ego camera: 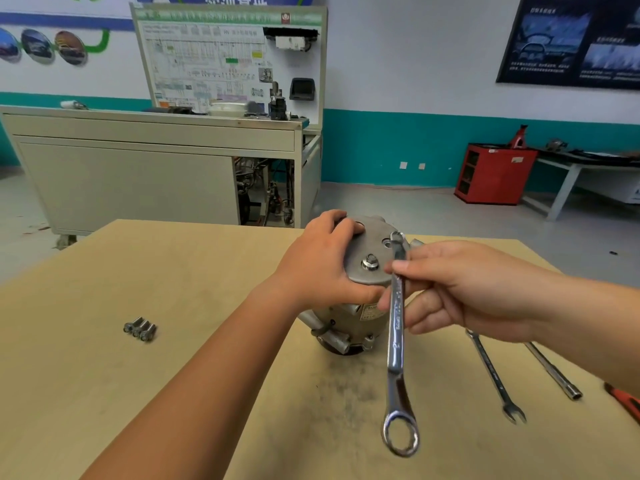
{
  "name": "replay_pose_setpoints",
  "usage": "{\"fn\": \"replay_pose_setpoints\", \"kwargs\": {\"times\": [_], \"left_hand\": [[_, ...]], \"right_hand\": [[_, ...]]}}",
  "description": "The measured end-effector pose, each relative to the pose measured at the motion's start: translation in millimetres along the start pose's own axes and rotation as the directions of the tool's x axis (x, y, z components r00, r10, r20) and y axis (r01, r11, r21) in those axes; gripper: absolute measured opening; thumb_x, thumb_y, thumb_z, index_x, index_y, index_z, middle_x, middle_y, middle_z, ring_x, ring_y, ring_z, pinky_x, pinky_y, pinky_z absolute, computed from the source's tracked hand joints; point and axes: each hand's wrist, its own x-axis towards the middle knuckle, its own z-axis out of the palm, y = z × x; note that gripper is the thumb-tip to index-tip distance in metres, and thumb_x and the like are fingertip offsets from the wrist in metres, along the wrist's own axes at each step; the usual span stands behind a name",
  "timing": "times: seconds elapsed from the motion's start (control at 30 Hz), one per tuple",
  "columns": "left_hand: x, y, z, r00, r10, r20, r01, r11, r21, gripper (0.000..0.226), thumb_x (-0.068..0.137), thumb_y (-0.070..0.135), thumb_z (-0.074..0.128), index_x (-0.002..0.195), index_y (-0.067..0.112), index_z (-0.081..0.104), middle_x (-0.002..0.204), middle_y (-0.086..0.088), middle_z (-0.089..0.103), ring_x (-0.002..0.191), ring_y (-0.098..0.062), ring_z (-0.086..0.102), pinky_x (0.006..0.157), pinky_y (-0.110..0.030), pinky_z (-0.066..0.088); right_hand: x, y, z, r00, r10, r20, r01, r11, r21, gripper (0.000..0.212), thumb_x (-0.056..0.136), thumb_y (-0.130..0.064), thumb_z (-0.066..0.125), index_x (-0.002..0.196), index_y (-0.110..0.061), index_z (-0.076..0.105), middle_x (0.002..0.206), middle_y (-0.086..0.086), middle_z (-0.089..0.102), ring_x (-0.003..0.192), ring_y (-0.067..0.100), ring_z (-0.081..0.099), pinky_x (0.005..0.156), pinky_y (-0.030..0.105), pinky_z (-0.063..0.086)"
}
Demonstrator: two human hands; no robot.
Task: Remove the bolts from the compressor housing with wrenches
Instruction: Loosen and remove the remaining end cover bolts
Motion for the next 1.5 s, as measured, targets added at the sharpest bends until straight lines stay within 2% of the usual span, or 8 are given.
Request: {"fn": "replay_pose_setpoints", "kwargs": {"times": [0.27, 0.37, 0.5, 0.67, 0.8, 1.0, 1.2, 1.5], "left_hand": [[-2, 2, -2, 1.0, -0.009, 0.012, 0.009, 1.0, 0.003, 0.096, 0.052, 0.067, 0.057, 0.133, 0.017, 0.046, 0.144, -0.003, 0.034, 0.132, -0.019, 0.032, 0.097, -0.023, 0.029], [-2, 1, -1, 1.0, -0.003, 0.006, 0.003, 1.0, 0.008, 0.097, 0.056, 0.07, 0.065, 0.134, 0.017, 0.045, 0.144, -0.004, 0.035, 0.131, -0.02, 0.033, 0.098, -0.024, 0.03], [-1, -3, 0, 1.0, -0.004, 0.001, 0.004, 1.0, 0.024, 0.088, 0.064, 0.054, 0.079, 0.136, 0.017, 0.044, 0.144, -0.004, 0.035, 0.13, -0.02, 0.033, 0.099, -0.026, 0.031], [4, 1, 1, 1.0, 0.009, 0.028, -0.01, 0.999, 0.047, 0.087, 0.065, 0.057, 0.077, 0.135, 0.019, 0.043, 0.143, -0.003, 0.034, 0.129, -0.019, 0.032, 0.096, -0.025, 0.03], [4, -1, 1, 0.999, 0.008, 0.031, -0.009, 0.999, 0.041, 0.085, 0.065, 0.055, 0.078, 0.134, 0.019, 0.044, 0.142, -0.002, 0.035, 0.127, -0.019, 0.033, 0.09, -0.022, 0.028], [3, -2, 2, 1.0, 0.005, 0.013, -0.006, 0.999, 0.047, 0.085, 0.064, 0.055, 0.078, 0.133, 0.018, 0.045, 0.143, -0.004, 0.035, 0.129, -0.02, 0.034, 0.097, -0.026, 0.033], [2, 1, 2, 1.0, 0.0, 0.009, -0.001, 1.0, 0.018, 0.089, 0.061, 0.06, 0.076, 0.133, 0.015, 0.047, 0.141, -0.005, 0.038, 0.128, -0.021, 0.036, 0.095, -0.024, 0.031], [2, 2, 0, 1.0, -0.001, 0.016, 0.001, 1.0, 0.013, 0.092, 0.053, 0.062, 0.059, 0.132, 0.016, 0.046, 0.142, -0.004, 0.036, 0.13, -0.021, 0.035, 0.095, -0.025, 0.031]], "right_hand": [[8, 1, 12, 0.996, 0.083, 0.043, -0.081, 0.996, -0.033, 0.02, 0.098, -0.019, 0.042, 0.092, -0.005, 0.055, 0.058, 0.008, 0.066, 0.036, 0.01, 0.057, 0.037, 0.019, 0.048], [9, -2, 3, 0.993, 0.115, 0.033, -0.099, 0.943, -0.319, 0.023, 0.098, -0.025, 0.042, 0.089, -0.007, 0.054, 0.057, 0.003, 0.066, 0.036, 0.009, 0.055, 0.039, 0.019, 0.047], [10, -31, -33, 0.987, 0.148, -0.061, -0.141, 0.627, -0.766, 0.029, 0.089, -0.042, 0.051, 0.082, -0.017, 0.064, 0.055, -0.004, 0.063, 0.047, 0.008, 0.056, 0.053, 0.018, 0.046], [29, -47, -65, 0.982, -0.166, -0.093, -0.043, 0.283, -0.958, 0.007, 0.086, -0.045, 0.056, 0.082, -0.042, 0.061, 0.081, -0.017, 0.062, 0.076, 0.001, 0.056, 0.062, 0.018, 0.036], [28, -43, -76, 0.96, -0.247, -0.136, 0.007, 0.502, -0.865, 0.013, 0.087, -0.04, 0.054, 0.083, -0.035, 0.065, 0.079, -0.011, 0.066, 0.075, 0.003, 0.061, 0.066, 0.02, 0.042], [10, -28, -45, 0.984, -0.078, -0.159, 0.036, 0.968, -0.249, 0.017, 0.088, -0.02, 0.051, 0.094, -0.005, 0.057, 0.073, 0.01, 0.073, 0.063, 0.02, 0.072, 0.046, 0.023, 0.055], [0, -5, -7, 0.993, 0.076, 0.093, -0.073, 0.997, -0.036, 0.034, 0.072, -0.027, 0.058, 0.093, -0.001, 0.054, 0.084, 0.019, 0.073, 0.054, 0.017, 0.069, 0.043, 0.021, 0.053], [11, -1, 1, 0.993, 0.105, 0.061, -0.102, 0.993, -0.057, 0.021, 0.096, -0.02, 0.045, 0.092, -0.002, 0.056, 0.068, 0.015, 0.07, 0.045, 0.016, 0.064, 0.037, 0.018, 0.048]]}}
